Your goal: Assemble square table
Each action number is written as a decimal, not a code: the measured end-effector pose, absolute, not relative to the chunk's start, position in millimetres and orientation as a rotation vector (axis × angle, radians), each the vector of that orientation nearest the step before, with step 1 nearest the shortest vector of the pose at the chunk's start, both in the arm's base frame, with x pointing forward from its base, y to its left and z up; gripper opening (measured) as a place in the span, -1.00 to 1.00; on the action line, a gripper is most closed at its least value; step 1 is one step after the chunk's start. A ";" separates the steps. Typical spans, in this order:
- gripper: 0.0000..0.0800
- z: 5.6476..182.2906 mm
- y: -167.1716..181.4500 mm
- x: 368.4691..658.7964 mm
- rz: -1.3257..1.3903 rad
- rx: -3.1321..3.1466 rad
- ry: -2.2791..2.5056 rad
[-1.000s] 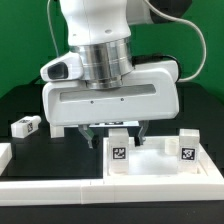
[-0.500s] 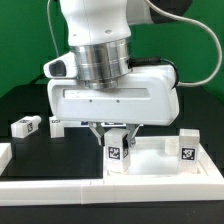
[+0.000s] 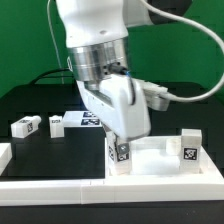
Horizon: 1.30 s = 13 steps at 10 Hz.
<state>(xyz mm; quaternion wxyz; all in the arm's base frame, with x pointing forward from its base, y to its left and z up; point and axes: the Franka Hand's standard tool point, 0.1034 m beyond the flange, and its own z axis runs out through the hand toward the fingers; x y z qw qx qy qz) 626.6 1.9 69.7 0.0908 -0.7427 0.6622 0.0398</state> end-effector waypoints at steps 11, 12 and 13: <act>0.62 74.8 7.7 632.7 0.015 -2.772 1.159; 0.62 76.2 6.7 637.7 -0.061 -2.900 0.906; 0.62 77.8 8.7 640.1 -0.089 -2.997 0.651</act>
Offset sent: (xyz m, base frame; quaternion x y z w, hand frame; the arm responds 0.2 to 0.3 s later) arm 0.0000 0.0000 0.0000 0.0000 0.0000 -0.0650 0.9979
